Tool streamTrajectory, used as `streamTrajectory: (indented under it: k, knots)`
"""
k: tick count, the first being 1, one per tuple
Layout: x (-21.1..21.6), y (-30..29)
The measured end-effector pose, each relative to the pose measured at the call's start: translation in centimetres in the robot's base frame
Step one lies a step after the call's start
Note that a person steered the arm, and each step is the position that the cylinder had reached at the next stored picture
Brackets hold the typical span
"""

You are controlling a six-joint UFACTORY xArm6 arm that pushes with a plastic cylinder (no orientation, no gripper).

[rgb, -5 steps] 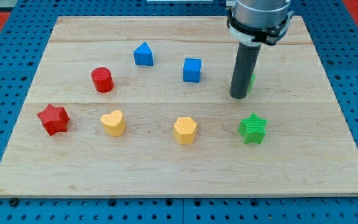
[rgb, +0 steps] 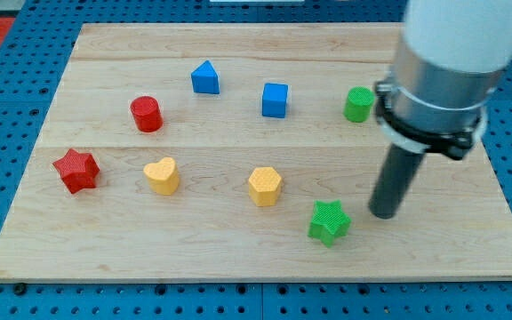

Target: Push green star into the green circle

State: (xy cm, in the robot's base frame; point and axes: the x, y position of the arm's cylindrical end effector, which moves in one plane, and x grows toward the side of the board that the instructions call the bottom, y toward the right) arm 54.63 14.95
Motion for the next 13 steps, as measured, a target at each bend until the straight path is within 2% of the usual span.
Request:
streamTrajectory:
  k: [1,2,4,5,6,7,8,9,10,11,13]
  knots:
    - [5.3,-5.0]
    - [5.2,-11.3]
    - [1.1,-0.7]
    - [-2.8,-0.2]
    - [-2.9,-1.0]
    - [0.1,0.5]
    - [-2.0,-5.5]
    - [-3.5,-7.2]
    - [-3.7,-1.3]
    - [-4.1,0.0]
    - [-8.9,1.0]
